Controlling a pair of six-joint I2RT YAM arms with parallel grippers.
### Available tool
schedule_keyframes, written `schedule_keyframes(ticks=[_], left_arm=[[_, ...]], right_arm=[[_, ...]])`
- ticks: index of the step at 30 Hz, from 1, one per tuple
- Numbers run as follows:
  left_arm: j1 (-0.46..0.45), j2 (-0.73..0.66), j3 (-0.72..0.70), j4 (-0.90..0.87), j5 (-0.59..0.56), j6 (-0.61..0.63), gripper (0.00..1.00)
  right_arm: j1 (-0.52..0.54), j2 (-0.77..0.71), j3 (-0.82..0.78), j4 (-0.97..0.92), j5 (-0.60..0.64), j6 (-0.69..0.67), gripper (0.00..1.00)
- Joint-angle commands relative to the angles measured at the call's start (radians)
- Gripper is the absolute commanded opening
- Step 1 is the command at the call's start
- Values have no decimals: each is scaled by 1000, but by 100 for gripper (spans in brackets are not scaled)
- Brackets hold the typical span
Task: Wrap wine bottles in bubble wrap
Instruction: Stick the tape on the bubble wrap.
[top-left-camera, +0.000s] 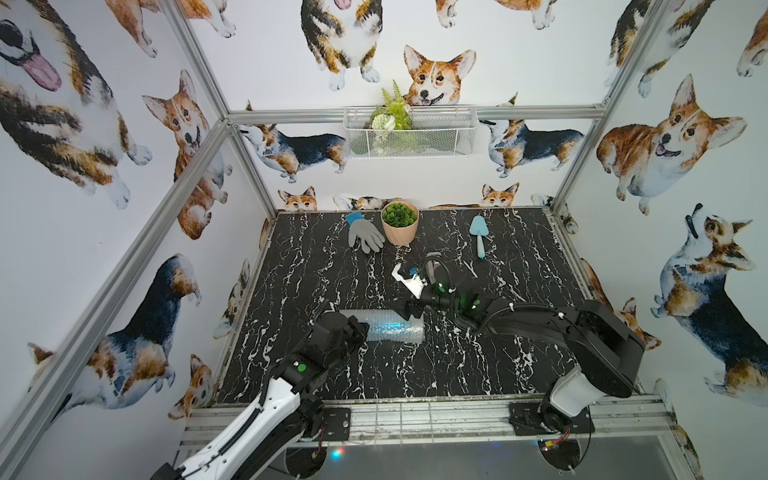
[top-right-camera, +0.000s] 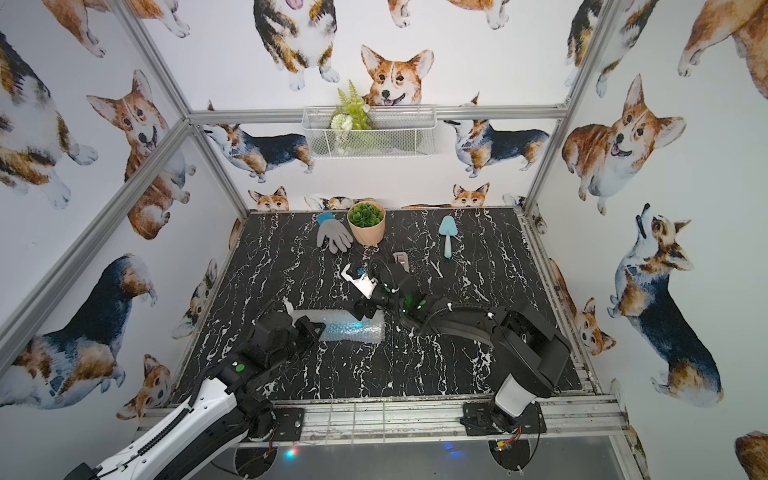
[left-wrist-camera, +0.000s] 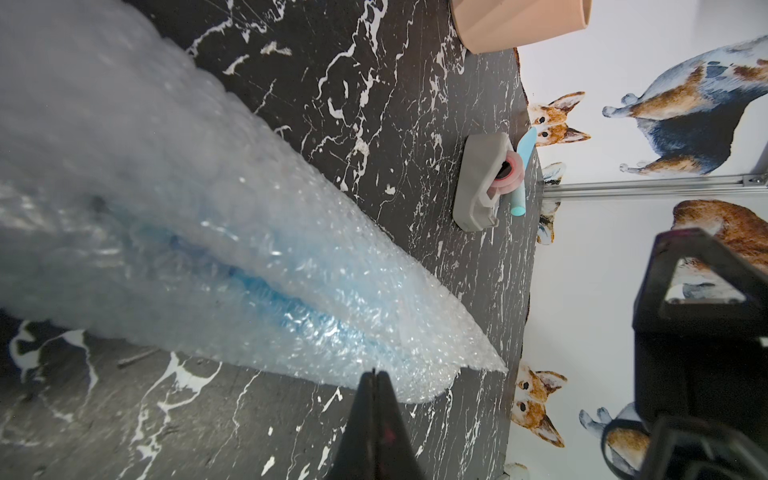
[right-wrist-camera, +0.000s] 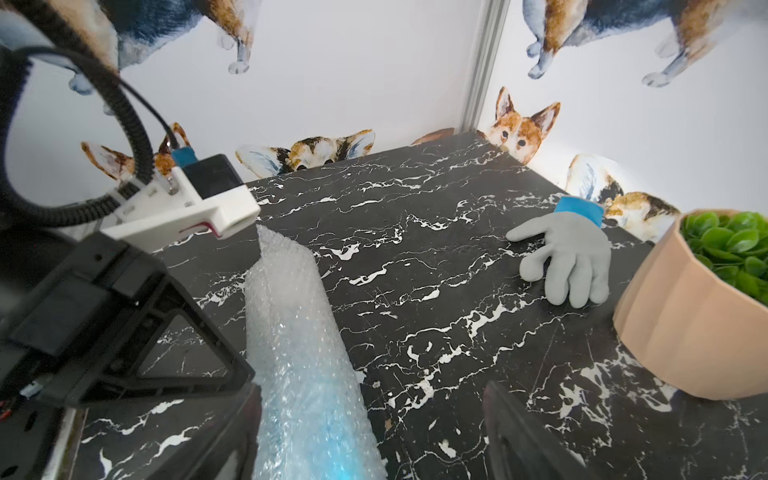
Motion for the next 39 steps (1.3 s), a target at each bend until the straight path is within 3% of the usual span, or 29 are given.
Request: schedule_keyframes(ticks=[1,8,17,24,28,39], left_arm=[[-1,-1,4,-2,-1,-1,0],[-1,-6,7,-4,0,-1,0],[-1,2,7,-2,1,0,0],[-1,2,8,-4,2,-1,0],[-1,3,7,-3,2,-2,0],[-1,5,9,-1,5,-1,0]], right_arm=[[-4,63,85,-161,-22,60,85],[-4,201,201,-258,-40,-2,74],[-2,249,250,-274,-158,-19,47],[-1,260,257,-259,-296,15,16],[7,278,271,-279,-307,5,4],[11,344,331,-375,-312,-19,1]])
